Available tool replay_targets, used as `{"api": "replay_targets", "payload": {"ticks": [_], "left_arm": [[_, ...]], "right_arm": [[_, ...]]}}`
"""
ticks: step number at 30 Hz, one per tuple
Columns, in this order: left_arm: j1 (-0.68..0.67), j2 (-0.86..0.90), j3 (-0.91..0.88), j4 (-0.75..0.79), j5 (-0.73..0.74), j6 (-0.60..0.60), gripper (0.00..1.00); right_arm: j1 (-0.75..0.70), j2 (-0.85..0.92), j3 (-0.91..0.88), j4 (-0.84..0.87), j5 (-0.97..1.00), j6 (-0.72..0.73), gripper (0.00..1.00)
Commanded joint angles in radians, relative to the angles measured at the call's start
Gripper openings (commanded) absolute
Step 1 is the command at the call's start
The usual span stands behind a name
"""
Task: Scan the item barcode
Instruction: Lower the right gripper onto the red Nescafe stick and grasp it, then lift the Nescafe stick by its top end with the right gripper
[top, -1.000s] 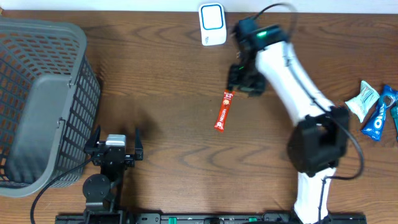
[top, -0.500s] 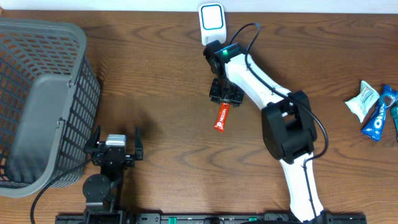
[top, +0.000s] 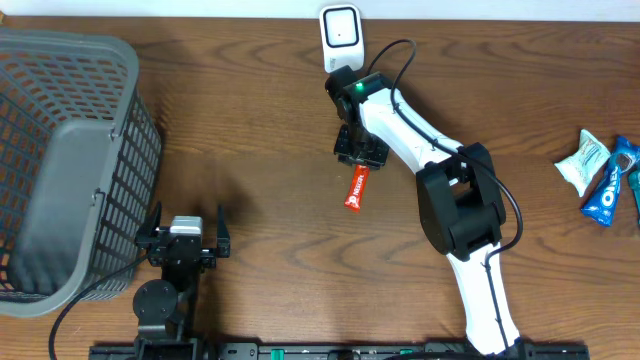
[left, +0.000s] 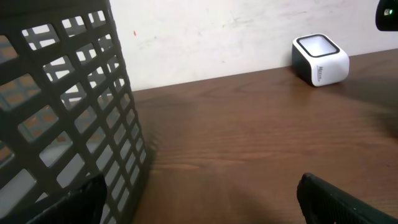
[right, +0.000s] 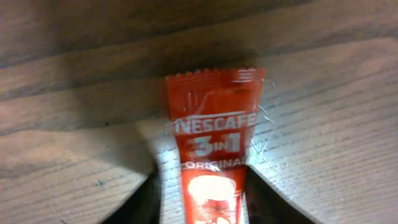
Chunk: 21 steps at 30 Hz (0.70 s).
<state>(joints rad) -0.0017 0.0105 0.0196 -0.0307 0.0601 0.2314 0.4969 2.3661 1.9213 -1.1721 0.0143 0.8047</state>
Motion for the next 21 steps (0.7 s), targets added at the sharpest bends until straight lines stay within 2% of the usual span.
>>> {"api": "replay_targets", "payload": {"ticks": [1,3,4,10,12,16,18,21], "left_arm": [[0.003,-0.006,-0.016,-0.036,-0.001,-0.012,0.98],[0.003,-0.005,-0.016,-0.036,-0.001,-0.012,0.98],[0.003,-0.006,-0.016,-0.036,-0.001,-0.012,0.98],[0.003,-0.006,-0.016,-0.036,-0.001,-0.012,0.98],[0.003,-0.006,-0.016,-0.036,-0.001,-0.012,0.98],[0.003,-0.006,-0.016,-0.036,-0.001,-0.012,0.98],[0.003,-0.006,-0.016,-0.036,-0.001,-0.012,0.98],[0.003,-0.006,-0.016,-0.036,-0.001,-0.012,0.98]], "right_arm": [[0.011,0.004,-0.001,-0.004,0.003,0.014,0.22],[0.013,0.004,-0.001,-0.006,0.003,0.014,0.04],[0.014,0.004,-0.001,-0.006,0.003,0.014,0.01],[0.011,0.003,0.003,-0.113,-0.142,0.06,0.02],[-0.002,0.002,0.005,-0.197,-0.268,0.113,0.02],[-0.054,0.002,0.005,-0.435,-0.566,0.114,0.01],[-0.083,0.002,0.005,-0.53,-0.625,0.114,0.02],[-0.106,0.002,0.0,-0.53,-0.719,-0.042,0.02]]}}
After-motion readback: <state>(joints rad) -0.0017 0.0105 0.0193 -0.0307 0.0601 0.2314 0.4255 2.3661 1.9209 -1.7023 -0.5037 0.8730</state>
